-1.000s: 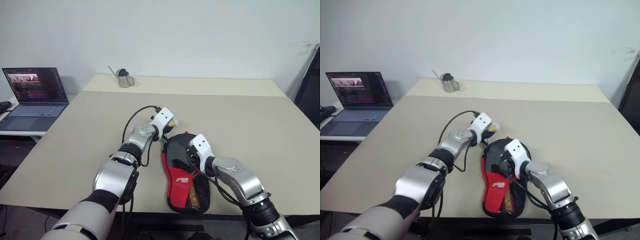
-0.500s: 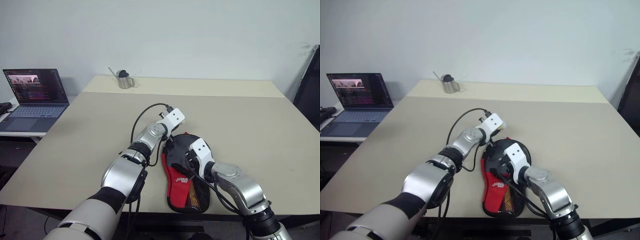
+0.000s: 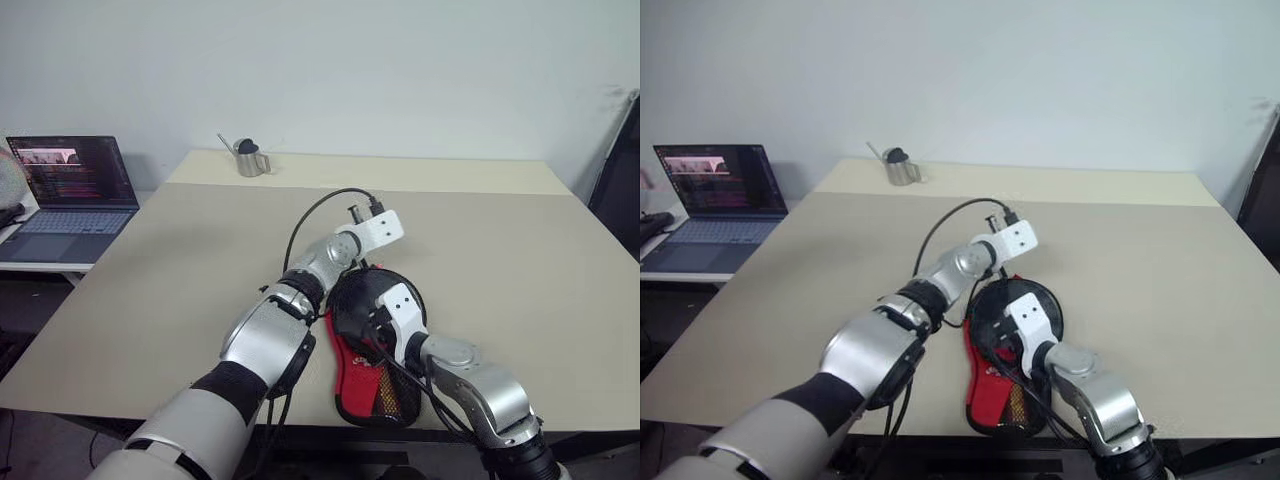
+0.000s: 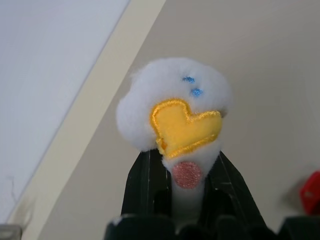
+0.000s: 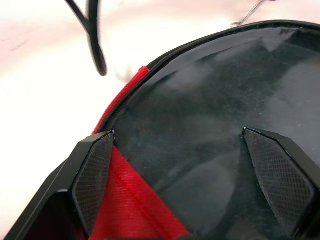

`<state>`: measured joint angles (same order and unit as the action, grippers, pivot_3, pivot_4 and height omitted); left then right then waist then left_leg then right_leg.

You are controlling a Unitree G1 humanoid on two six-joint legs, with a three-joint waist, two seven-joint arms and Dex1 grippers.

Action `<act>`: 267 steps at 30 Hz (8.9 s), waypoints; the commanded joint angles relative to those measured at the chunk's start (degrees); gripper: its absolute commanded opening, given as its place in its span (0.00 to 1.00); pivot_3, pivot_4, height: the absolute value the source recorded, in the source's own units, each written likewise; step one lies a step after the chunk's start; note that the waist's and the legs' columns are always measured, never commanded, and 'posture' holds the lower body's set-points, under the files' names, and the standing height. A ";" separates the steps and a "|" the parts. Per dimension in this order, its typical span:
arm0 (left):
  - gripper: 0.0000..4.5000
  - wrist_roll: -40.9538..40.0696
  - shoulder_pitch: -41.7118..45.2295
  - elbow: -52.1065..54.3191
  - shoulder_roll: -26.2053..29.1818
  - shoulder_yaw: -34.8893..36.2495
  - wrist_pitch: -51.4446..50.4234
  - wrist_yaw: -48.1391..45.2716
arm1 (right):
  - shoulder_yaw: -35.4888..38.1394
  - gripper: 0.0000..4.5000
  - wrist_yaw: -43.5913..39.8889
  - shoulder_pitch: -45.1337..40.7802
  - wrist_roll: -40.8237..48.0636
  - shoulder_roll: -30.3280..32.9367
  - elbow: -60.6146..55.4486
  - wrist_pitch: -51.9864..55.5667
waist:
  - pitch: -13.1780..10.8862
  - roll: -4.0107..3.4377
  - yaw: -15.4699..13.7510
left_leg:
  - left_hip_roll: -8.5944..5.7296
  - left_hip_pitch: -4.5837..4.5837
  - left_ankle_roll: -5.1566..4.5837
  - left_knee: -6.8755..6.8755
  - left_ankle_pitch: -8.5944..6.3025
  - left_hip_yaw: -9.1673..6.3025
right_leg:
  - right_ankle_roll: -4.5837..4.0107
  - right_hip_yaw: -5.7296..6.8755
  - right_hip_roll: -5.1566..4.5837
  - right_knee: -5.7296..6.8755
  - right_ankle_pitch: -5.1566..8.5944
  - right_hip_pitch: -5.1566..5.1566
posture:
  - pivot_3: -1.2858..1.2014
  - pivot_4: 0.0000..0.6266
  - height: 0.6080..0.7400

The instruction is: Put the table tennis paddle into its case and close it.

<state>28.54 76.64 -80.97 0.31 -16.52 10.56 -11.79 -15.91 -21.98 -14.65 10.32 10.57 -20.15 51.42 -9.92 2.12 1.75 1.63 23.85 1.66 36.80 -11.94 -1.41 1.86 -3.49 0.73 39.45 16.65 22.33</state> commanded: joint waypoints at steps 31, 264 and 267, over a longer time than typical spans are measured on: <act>0.77 -4.74 0.94 3.10 1.37 5.22 1.75 -4.59 | -1.26 1.00 -1.25 -1.03 0.41 -0.11 7.33 3.06 | 0.08 -0.03 0.66 | 0.03 -0.10 0.01 -0.31 -0.01 0.03 | 0.09 -0.06 0.01 -0.39 -0.05 -0.07 | 0.52 0.24 1.00; 1.00 -25.55 -37.52 41.35 4.08 -6.34 -10.20 -44.41 | 34.63 0.99 -26.63 18.36 42.16 47.54 -23.78 10.72 | 1.07 -0.38 -2.71 | -0.97 -0.42 0.10 -0.72 -0.36 -0.19 | 1.13 0.29 -1.56 -1.74 0.52 -1.29 | 0.52 0.24 1.00; 1.00 -26.68 -38.32 44.59 5.14 -5.24 -10.70 -44.88 | 30.54 0.99 -24.31 10.43 35.76 45.96 -15.39 5.68 | 1.08 -0.39 -2.62 | -0.97 -0.46 0.09 -0.71 -0.35 -0.18 | 1.16 0.28 -1.57 -1.73 0.50 -1.31 | 0.52 0.24 1.00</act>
<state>0.80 40.48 -36.09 5.08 -20.75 0.78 -56.46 16.14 -47.24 -2.12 48.92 57.51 -39.04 60.27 -8.85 1.72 -0.87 0.66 23.40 1.74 36.09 -12.28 -1.61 3.01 -3.19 -0.84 37.72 17.15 21.03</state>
